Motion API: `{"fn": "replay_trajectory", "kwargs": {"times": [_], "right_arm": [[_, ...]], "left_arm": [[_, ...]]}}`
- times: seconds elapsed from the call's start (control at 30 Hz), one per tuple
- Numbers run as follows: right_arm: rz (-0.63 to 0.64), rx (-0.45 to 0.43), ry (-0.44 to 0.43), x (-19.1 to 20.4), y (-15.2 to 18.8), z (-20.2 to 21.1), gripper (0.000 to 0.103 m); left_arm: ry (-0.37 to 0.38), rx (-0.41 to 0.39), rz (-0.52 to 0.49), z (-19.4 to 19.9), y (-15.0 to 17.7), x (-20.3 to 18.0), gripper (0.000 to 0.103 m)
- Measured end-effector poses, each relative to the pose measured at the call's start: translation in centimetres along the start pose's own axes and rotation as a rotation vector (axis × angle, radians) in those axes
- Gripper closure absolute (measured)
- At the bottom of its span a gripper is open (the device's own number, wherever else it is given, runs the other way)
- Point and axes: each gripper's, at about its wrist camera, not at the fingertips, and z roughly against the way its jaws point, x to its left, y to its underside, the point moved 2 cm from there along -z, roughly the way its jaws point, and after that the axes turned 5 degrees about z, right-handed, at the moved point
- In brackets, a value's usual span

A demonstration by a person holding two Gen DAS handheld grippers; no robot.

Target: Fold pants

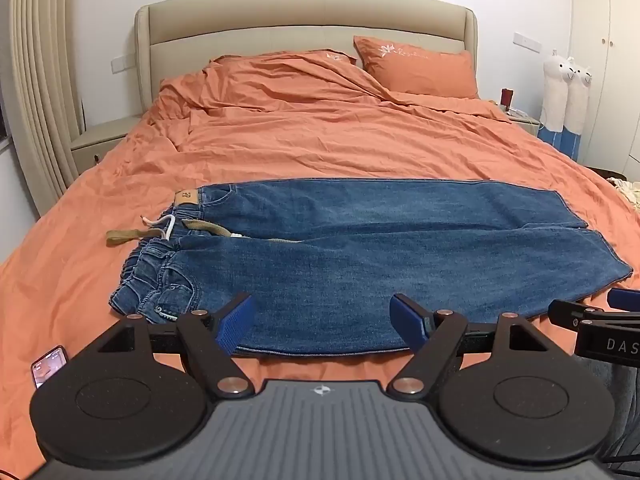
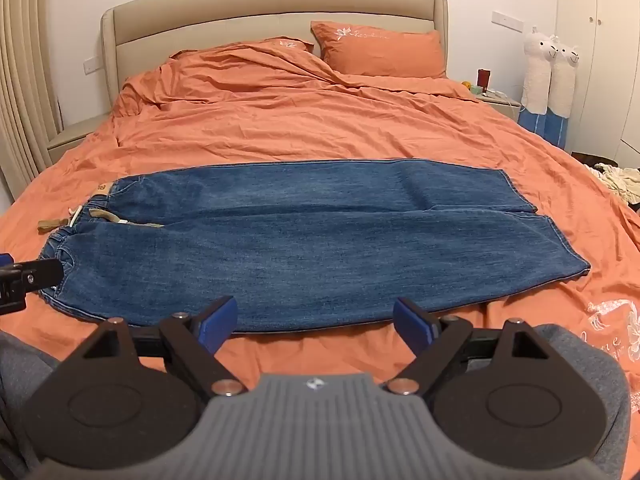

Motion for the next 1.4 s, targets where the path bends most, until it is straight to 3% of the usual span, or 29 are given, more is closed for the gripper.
{"fn": "replay_trajectory", "kwargs": {"times": [1.4], "right_arm": [[-0.004, -0.001, -0.011, -0.36, -0.22, 0.59, 0.021]], "left_arm": [[-0.027, 0.005, -0.027, -0.12, 0.08, -0.27, 0.012]]}}
